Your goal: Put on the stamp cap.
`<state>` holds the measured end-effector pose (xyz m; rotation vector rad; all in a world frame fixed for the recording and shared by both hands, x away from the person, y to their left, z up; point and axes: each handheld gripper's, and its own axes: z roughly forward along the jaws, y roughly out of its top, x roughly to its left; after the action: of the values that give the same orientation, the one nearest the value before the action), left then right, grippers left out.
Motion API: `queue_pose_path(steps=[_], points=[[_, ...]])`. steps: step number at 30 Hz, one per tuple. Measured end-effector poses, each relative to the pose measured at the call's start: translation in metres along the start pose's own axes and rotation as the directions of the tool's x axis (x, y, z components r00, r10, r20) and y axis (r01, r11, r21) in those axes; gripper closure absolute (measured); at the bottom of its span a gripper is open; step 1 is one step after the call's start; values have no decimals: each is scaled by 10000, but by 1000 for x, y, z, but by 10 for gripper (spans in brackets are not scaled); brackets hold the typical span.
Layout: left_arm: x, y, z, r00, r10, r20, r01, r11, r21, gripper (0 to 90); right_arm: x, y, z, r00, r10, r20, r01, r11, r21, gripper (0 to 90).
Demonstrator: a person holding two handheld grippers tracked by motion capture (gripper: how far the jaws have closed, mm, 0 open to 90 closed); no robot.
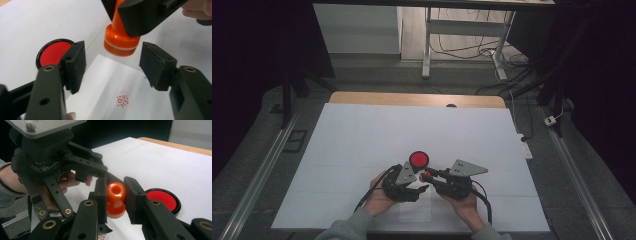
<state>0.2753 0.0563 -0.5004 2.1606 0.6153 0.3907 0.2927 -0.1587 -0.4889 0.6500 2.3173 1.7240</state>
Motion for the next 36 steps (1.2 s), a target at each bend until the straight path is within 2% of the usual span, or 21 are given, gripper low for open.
queue_pose_path(steps=[5,11,14,23,30,36], points=[[3,-1,-4,9999,-107,105,106,9999,60,309,0,1,-1,10000,-2,25,2,10000,-24,729],[7,-3,-10,9987,-271,440,261,9994,213,277,-2,1,-2,9999,12,102,-11,10000,-93,728],[10,-6,-17,9984,-341,451,331,9992,225,272,-3,2,-4,9999,-8,152,10,9999,-101,728],[21,-24,-49,9964,-852,-36,851,9963,-90,272,-7,3,-8,9996,43,282,-38,9998,-184,728],[28,-38,-66,9936,-1043,-422,1034,9944,-230,272,-9,3,-11,9992,-31,400,36,9999,-140,728],[34,-58,-83,9887,-1273,-786,1252,9916,-311,272,-11,4,-13,9988,-84,487,90,9999,-117,728]])
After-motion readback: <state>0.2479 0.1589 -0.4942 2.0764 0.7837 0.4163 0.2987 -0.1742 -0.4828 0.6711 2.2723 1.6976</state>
